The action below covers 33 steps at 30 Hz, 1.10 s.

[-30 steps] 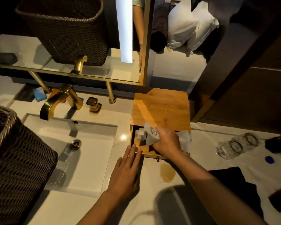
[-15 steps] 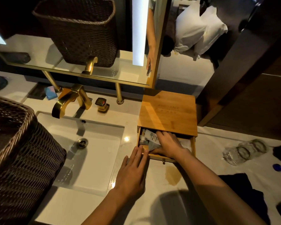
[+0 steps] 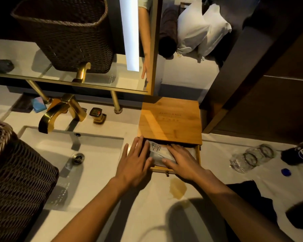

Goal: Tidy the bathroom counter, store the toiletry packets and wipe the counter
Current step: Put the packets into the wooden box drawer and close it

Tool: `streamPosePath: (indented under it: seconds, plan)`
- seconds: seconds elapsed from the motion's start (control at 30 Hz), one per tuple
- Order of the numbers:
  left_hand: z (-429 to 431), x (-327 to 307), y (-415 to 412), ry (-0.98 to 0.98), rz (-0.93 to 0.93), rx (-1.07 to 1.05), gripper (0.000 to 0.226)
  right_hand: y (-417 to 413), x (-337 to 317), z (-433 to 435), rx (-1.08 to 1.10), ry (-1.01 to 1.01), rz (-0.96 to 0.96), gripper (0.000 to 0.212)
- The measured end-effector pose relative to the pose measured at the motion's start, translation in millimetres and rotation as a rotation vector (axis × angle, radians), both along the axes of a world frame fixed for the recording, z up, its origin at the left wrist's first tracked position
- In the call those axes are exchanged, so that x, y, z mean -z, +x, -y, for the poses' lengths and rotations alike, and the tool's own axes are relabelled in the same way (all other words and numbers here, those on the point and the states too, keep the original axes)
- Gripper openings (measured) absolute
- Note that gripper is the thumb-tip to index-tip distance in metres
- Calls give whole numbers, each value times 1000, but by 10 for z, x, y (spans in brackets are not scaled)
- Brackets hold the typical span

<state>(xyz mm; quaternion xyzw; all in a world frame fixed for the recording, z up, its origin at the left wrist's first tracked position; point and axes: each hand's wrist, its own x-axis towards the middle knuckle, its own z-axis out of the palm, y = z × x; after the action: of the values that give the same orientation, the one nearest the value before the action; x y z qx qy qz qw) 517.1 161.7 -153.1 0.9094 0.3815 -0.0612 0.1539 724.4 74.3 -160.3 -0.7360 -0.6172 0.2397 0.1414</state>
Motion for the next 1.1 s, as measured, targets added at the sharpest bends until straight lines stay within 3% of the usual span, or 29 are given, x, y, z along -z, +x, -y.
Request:
streamPosePath:
  seconds: [0.2, 0.27, 0.37, 0.43, 0.57, 0.63, 0.8, 1.1]
  plan:
    - [-517, -151, 422, 104, 11, 103, 70, 115, 51, 95, 37, 91, 38, 46]
    - [-480, -232, 477, 139, 106, 249, 70, 146, 37, 40, 44, 111, 63, 43]
    - [-240, -131, 495, 168, 300, 494, 51, 193, 82, -38, 70, 115, 139, 32]
    - [-62, -47, 511, 77, 216, 482, 57, 197, 110, -59, 91, 91, 189, 27]
    - [12, 126, 540, -69, -75, 254, 83, 147, 104, -17, 112, 115, 253, 28]
    - [-19, 171, 555, -98, -111, 225, 84, 96, 74, 40, 69, 108, 245, 37]
    - [-131, 127, 662, -99, -251, 222, 72, 49, 75, 32, 11, -152, 207, 74]
    - [-47, 18, 574, -134, -259, 196, 70, 27, -40, -32, 10, -362, 120, 104]
